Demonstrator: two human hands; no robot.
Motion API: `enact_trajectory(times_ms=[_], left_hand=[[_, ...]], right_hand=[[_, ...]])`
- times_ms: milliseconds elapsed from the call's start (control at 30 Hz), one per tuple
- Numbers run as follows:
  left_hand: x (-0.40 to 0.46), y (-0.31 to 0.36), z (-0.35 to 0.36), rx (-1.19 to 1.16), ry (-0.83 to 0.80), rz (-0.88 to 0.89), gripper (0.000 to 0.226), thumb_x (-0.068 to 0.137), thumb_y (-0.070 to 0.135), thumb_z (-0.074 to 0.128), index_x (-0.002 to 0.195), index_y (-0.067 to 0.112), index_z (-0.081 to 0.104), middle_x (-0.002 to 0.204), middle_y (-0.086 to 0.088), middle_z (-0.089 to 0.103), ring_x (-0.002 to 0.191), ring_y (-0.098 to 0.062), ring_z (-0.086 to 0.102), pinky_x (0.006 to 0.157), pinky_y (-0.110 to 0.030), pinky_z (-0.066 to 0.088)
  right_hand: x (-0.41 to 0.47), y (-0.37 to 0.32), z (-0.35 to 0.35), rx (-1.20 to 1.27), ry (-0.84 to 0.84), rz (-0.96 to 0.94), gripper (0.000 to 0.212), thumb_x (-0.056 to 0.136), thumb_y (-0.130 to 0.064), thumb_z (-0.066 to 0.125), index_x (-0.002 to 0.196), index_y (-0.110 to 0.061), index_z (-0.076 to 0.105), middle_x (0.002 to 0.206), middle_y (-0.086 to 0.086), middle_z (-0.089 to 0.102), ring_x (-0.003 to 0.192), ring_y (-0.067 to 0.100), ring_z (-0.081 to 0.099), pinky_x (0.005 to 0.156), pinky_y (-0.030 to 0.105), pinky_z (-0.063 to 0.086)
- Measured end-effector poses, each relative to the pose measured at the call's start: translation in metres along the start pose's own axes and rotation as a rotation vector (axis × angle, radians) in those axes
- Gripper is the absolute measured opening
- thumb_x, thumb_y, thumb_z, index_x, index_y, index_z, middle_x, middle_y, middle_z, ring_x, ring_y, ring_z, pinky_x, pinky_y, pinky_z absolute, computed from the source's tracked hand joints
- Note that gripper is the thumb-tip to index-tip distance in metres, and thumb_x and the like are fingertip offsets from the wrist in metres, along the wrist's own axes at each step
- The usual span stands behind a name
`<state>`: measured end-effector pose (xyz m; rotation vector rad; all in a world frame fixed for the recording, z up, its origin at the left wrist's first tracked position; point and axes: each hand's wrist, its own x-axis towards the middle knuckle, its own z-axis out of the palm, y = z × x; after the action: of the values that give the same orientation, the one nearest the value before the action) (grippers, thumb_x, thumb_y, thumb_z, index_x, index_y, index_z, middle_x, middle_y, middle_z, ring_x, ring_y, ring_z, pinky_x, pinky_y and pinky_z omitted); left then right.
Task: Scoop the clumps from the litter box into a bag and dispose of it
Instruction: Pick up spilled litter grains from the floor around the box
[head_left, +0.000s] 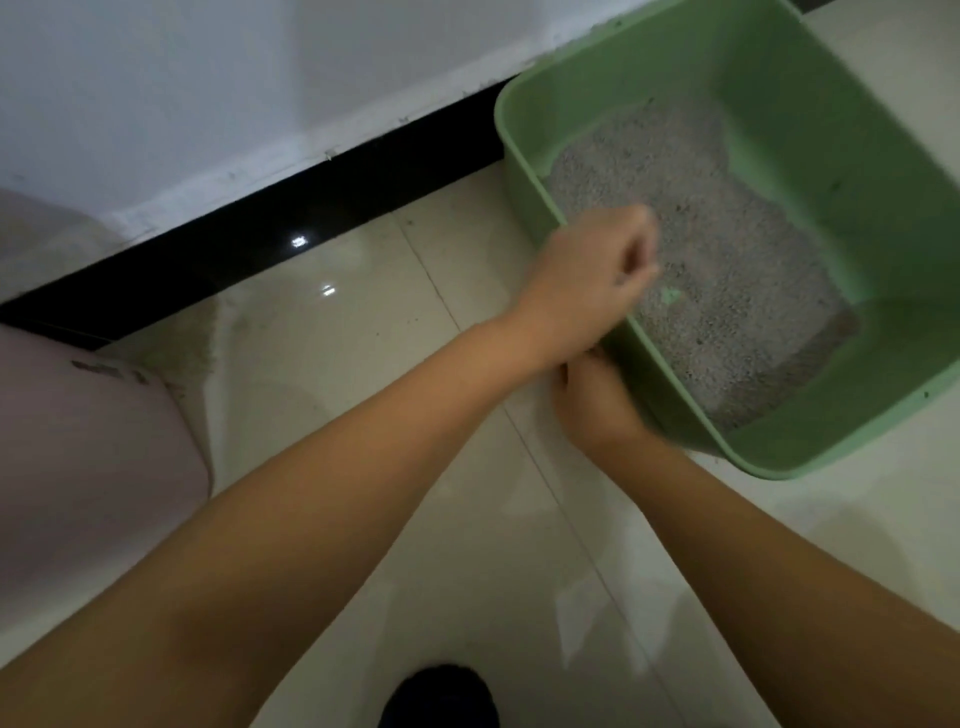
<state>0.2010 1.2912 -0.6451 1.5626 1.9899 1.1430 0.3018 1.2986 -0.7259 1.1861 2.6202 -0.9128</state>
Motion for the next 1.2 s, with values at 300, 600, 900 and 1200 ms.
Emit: enact_trajectory(times_ms=[300, 600, 900, 1200], left_hand=[[-0.116, -0.127, -0.055, -0.149, 0.512, -0.819, 0.028, 0.083, 0.014, 0.068, 0.064, 0.026, 0.05, 0.063, 0.004, 0.056, 0.057, -0.002, 0.05, 0.06, -0.013, 0.041], [-0.132, -0.14, -0.031, 0.058, 0.475, -0.741, 0.014, 0.087, 0.017, 0.064, 0.079, 0.012, 0.054, 0.076, -0.005, 0.055, 0.072, -0.014, 0.05, 0.066, -0.023, 0.039], [-0.133, -0.138, -0.036, 0.101, 0.384, -0.743, 0.013, 0.087, 0.016, 0.063, 0.079, 0.011, 0.055, 0.071, 0.003, 0.05, 0.071, -0.015, 0.048, 0.066, -0.023, 0.038], [-0.036, -0.027, -0.023, -0.066, 0.512, -0.17, 0.023, 0.09, 0.024, 0.054, 0.07, 0.015, 0.049, 0.061, 0.006, 0.043, 0.061, -0.016, 0.043, 0.059, -0.03, 0.033]], right_hand=[[0.01, 0.003, 0.011, 0.058, 0.081, 0.144, 0.028, 0.095, -0.016, 0.046, 0.12, -0.005, 0.051, 0.124, 0.017, 0.05, 0.104, 0.035, 0.054, 0.086, 0.046, 0.047], [0.036, -0.008, 0.007, 0.029, 0.127, 0.103, 0.025, 0.097, -0.022, 0.047, 0.116, -0.008, 0.049, 0.115, 0.017, 0.062, 0.101, 0.035, 0.06, 0.079, 0.041, 0.051], [0.046, -0.012, 0.01, -0.125, 0.137, 0.106, 0.017, 0.099, -0.016, 0.039, 0.102, -0.005, 0.051, 0.095, 0.021, 0.063, 0.082, 0.036, 0.062, 0.057, 0.032, 0.038], [-0.023, -0.047, -0.079, 0.445, 0.553, -0.205, 0.005, 0.097, -0.019, 0.039, 0.094, -0.022, 0.042, 0.068, -0.004, 0.051, 0.056, 0.016, 0.051, 0.056, 0.033, 0.04]])
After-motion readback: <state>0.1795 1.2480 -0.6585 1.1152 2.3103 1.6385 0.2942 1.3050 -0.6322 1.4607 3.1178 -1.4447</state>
